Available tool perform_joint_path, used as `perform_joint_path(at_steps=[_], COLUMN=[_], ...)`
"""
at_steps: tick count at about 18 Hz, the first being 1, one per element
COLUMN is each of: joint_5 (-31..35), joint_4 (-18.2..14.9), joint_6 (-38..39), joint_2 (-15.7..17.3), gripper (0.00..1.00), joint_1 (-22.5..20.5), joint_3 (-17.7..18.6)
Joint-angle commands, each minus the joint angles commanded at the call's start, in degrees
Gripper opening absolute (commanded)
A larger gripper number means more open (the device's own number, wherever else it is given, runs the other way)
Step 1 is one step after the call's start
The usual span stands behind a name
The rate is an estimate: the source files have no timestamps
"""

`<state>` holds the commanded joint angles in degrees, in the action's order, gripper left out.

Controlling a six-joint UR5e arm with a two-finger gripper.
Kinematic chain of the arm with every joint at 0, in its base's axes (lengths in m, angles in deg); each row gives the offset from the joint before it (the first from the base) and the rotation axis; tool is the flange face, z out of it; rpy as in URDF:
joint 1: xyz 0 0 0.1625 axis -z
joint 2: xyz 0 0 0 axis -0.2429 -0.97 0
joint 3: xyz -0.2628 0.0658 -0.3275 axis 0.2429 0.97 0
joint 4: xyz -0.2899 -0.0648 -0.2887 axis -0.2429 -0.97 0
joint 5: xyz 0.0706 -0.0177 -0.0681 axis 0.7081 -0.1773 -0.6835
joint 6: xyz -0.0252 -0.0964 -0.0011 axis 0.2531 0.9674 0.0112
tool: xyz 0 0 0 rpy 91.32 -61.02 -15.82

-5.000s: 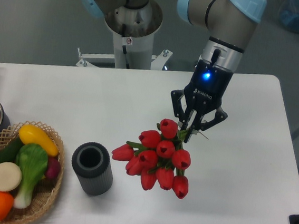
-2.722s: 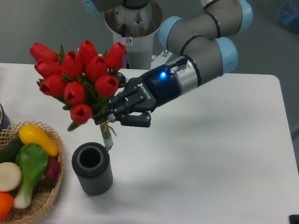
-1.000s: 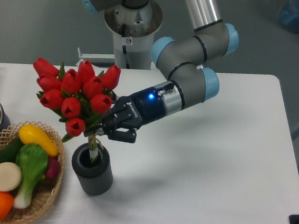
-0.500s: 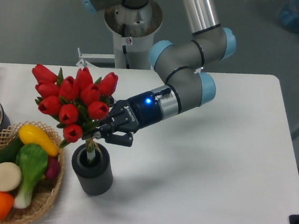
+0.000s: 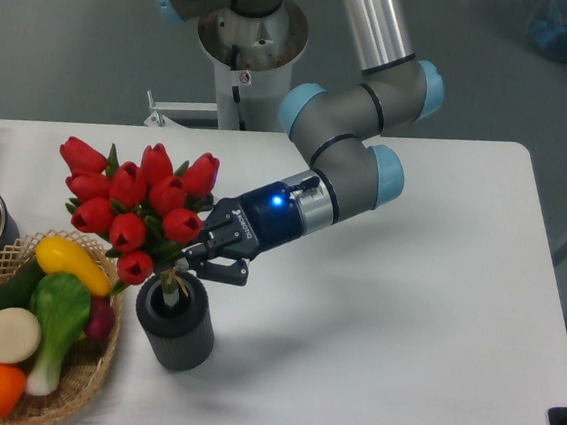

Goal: Insert the flowers into the vase
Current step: 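Lower the tulip stems into the vase opening, then push the tulip bunch further down into the vase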

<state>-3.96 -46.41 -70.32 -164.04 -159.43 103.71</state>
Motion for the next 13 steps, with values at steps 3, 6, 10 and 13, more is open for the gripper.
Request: perform_joint_path(at_steps=[3, 6, 10, 13], joint_5=[0.09, 0.09, 0.09, 0.09], joint_4=[0.35, 0.35, 0.44, 0.44], joint_6=[-0.44, -2.63, -3.87, -3.95], joint_2=[-0.79, -1.58, -2.28, -2.9], gripper=[0.12, 0.15, 0.15, 0.15], joint_1=[0.0, 0.0, 0.0, 0.0], joint_3=[0.09, 0.35, 0.7, 0.7])
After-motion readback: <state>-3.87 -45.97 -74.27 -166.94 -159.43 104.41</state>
